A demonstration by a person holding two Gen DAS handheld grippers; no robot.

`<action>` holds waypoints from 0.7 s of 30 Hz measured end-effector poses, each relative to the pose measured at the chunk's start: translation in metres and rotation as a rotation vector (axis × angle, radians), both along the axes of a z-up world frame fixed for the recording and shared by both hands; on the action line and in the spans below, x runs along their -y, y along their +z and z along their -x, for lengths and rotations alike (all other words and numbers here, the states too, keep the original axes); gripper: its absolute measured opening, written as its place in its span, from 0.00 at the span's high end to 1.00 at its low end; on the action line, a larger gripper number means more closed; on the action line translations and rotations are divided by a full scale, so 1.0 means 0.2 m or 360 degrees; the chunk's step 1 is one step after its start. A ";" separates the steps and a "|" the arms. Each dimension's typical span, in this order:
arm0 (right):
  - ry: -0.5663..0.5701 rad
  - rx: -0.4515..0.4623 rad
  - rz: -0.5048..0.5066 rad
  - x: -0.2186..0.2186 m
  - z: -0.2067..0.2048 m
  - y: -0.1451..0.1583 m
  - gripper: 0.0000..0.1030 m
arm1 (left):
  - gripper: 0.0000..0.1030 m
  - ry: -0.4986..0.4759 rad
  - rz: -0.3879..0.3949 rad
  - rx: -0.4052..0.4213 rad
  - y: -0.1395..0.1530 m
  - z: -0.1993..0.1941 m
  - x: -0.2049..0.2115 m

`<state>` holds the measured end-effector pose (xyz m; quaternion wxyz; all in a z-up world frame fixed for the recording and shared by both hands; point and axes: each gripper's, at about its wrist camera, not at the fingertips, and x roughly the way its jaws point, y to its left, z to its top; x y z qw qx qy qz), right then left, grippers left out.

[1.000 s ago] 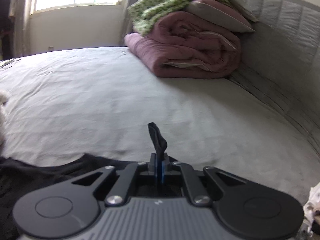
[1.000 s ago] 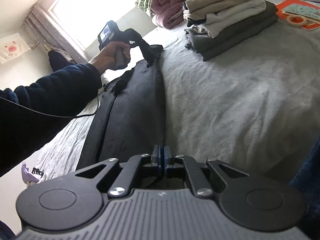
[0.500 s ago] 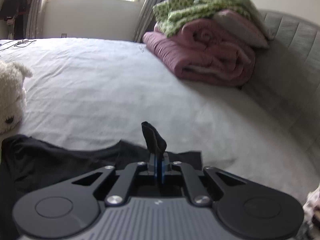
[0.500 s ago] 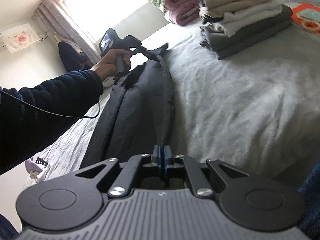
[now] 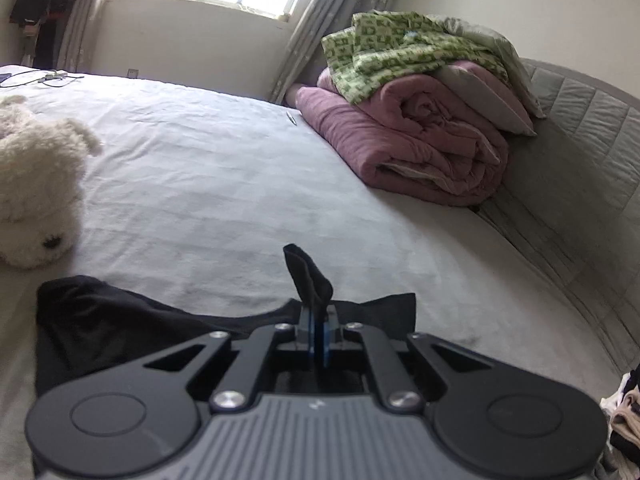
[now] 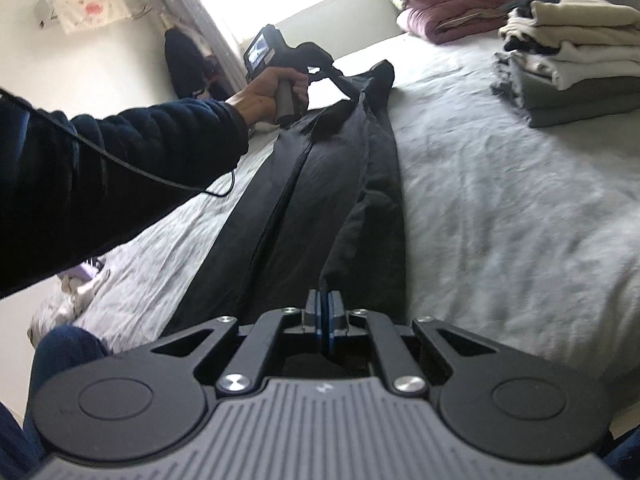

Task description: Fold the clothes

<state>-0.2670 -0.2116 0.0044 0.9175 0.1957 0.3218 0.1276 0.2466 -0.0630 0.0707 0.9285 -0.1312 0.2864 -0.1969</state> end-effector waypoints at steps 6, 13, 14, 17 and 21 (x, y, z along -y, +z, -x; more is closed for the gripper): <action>0.0066 -0.0025 0.0031 -0.07 -0.03 -0.03 0.95 | 0.97 0.0051 0.0113 0.0020 -0.02 0.00 -0.14; 0.0118 -0.0022 0.0066 -0.13 -0.06 -0.05 0.95 | 0.96 0.0137 0.0147 -0.0047 -0.10 -0.01 -0.27; 0.0126 -0.0016 0.0073 -0.14 -0.06 -0.04 0.95 | 0.96 0.0153 0.0157 -0.0058 -0.11 -0.01 -0.28; 0.0150 0.0002 0.0088 -0.17 -0.06 -0.04 0.95 | 0.96 0.0169 0.0162 -0.0064 -0.12 -0.01 -0.30; 0.0196 0.0025 0.0110 -0.20 -0.07 -0.03 0.95 | 0.96 0.0171 0.0160 -0.0051 -0.11 -0.02 -0.30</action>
